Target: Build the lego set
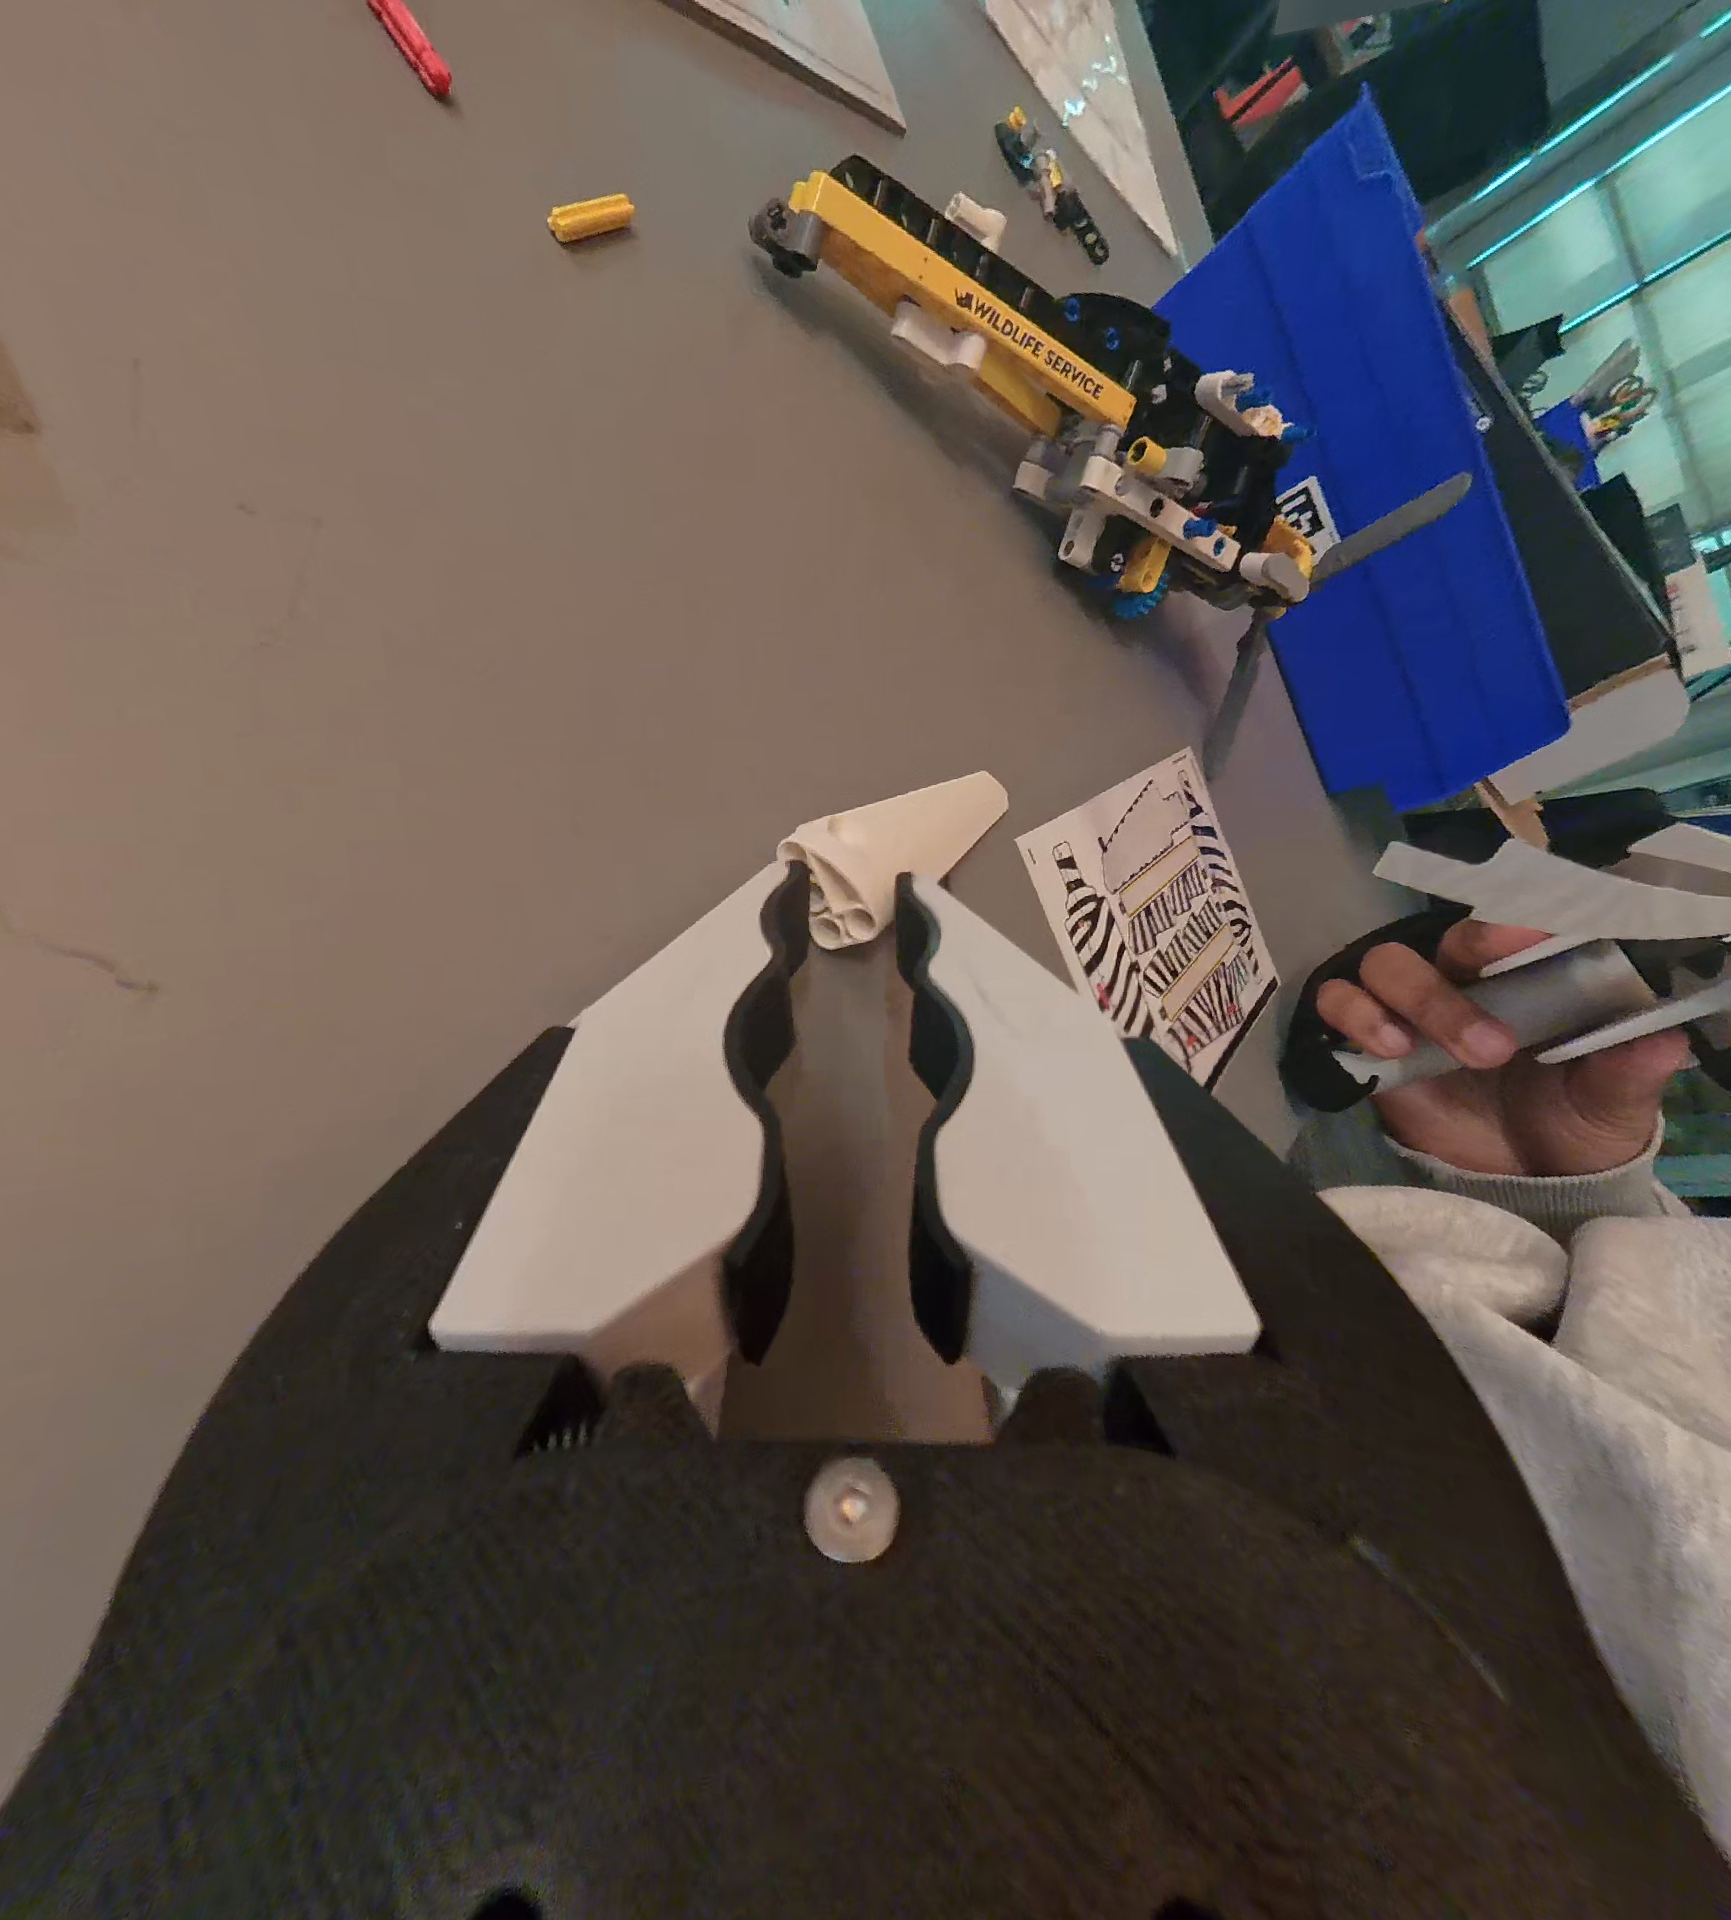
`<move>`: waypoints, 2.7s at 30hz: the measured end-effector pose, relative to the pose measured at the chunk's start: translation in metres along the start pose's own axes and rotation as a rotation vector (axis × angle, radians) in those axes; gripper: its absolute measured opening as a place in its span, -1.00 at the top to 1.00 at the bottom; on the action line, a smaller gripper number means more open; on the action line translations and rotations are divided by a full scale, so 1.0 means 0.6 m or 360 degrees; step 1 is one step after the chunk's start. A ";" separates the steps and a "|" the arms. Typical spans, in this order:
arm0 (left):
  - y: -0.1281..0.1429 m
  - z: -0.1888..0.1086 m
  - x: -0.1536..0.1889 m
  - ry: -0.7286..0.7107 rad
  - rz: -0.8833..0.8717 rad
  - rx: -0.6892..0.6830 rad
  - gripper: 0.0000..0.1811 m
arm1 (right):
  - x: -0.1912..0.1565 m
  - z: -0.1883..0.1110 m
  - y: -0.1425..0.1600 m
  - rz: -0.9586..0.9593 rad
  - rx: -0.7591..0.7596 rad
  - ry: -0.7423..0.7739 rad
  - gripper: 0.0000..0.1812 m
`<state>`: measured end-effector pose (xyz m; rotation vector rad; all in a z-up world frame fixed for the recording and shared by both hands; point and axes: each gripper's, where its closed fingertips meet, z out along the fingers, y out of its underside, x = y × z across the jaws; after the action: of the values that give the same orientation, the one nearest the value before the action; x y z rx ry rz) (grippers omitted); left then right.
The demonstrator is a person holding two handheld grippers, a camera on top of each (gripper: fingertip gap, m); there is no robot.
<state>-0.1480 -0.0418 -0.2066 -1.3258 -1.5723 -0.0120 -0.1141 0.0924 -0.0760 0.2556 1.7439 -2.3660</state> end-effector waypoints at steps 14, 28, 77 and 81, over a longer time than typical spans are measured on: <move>0.011 -0.005 0.007 0.0008 0.0061 -0.0023 0.89 | 0.002 -0.001 0.001 -0.0008 -0.0007 0.0005 1.00; 0.033 -0.008 0.018 -0.0052 0.0207 -0.0058 0.89 | 0.003 0.002 0.001 -0.0010 -0.0005 0.0005 1.00; 0.040 -0.007 0.036 -0.0002 0.0248 -0.0061 0.86 | -0.012 0.023 0.037 -0.0394 -0.0269 0.0044 1.00; 0.039 -0.009 0.037 0.0002 0.0245 -0.0052 0.86 | -0.013 0.024 0.038 -0.0408 -0.0282 0.0043 1.00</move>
<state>-0.1243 -0.0197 -0.2020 -1.4692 -1.4708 0.0576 -0.1014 0.0727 -0.0911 0.0392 2.0963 -2.3607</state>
